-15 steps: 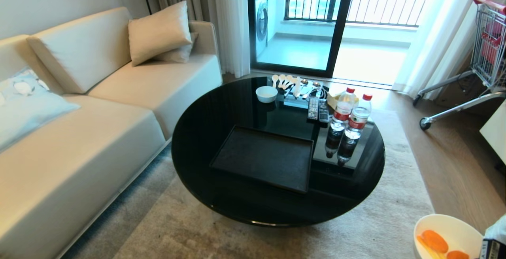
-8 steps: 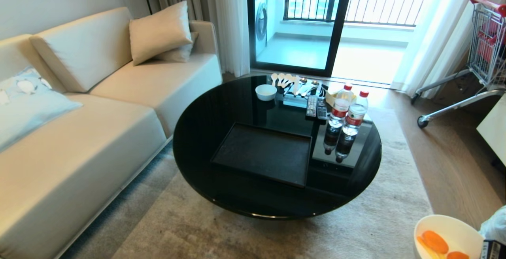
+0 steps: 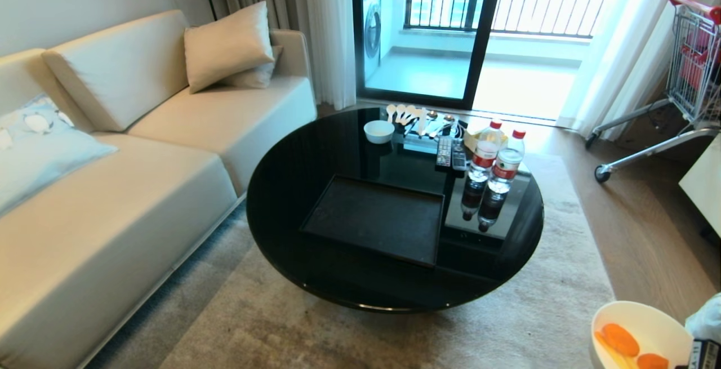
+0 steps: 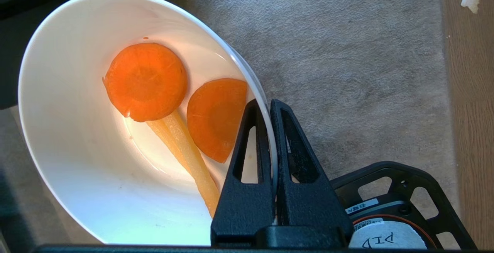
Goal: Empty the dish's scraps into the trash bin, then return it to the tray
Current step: Move the bowl over the trash can
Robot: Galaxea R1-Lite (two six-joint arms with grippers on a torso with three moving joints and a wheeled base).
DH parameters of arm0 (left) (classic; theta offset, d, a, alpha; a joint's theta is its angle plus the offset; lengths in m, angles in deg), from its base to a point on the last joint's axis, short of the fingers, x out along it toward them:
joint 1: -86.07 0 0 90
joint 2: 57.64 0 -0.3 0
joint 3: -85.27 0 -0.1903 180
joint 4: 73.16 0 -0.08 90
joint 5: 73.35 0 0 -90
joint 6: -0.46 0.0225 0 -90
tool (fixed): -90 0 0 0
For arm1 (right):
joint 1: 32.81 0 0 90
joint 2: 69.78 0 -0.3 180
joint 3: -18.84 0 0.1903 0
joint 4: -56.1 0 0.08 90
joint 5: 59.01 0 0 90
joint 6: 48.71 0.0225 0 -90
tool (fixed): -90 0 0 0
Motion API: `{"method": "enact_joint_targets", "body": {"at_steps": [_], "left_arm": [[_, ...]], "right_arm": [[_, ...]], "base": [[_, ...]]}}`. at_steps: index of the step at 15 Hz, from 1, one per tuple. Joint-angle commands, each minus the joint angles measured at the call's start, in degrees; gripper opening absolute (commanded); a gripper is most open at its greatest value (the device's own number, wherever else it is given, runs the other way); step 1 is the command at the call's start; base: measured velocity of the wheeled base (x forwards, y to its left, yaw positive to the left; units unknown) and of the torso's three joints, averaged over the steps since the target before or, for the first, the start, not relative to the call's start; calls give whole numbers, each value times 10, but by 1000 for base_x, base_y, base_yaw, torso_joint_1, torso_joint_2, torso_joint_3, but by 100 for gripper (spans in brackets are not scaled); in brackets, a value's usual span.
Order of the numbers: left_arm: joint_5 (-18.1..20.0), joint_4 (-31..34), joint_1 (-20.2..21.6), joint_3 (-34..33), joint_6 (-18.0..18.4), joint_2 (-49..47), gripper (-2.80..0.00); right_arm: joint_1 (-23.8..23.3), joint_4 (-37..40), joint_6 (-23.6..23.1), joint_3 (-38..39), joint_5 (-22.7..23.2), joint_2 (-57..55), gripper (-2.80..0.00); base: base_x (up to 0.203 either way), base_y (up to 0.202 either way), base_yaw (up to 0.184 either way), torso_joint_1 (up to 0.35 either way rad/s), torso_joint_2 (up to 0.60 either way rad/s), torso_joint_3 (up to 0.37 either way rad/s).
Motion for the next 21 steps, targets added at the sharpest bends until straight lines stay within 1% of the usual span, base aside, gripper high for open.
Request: {"method": "enact_joint_targets", "body": {"at_steps": [1, 10, 12, 14, 21], "left_arm": [[0, 0, 0, 0, 0, 0, -280], [0, 0, 0, 0, 0, 0, -280], [0, 0, 0, 0, 0, 0, -280], [0, 0, 0, 0, 0, 0, -280], [0, 0, 0, 0, 0, 0, -280]], "right_arm": [[-1, 3, 3, 5, 0, 5, -280], [-1, 10, 1, -10, -2, 9, -280], [0, 12, 0, -10, -3, 12, -280], [-1, 31, 1, -10, -3, 15, -280], [-1, 35, 10, -9, -5, 22, -280]], "base": [[0, 0, 0, 0, 0, 0], [0, 0, 0, 0, 0, 0], [4, 7, -126, 1, 4, 2], [2, 10, -166, 0, 1, 5], [0, 10, -168, 1, 2, 2]]}}
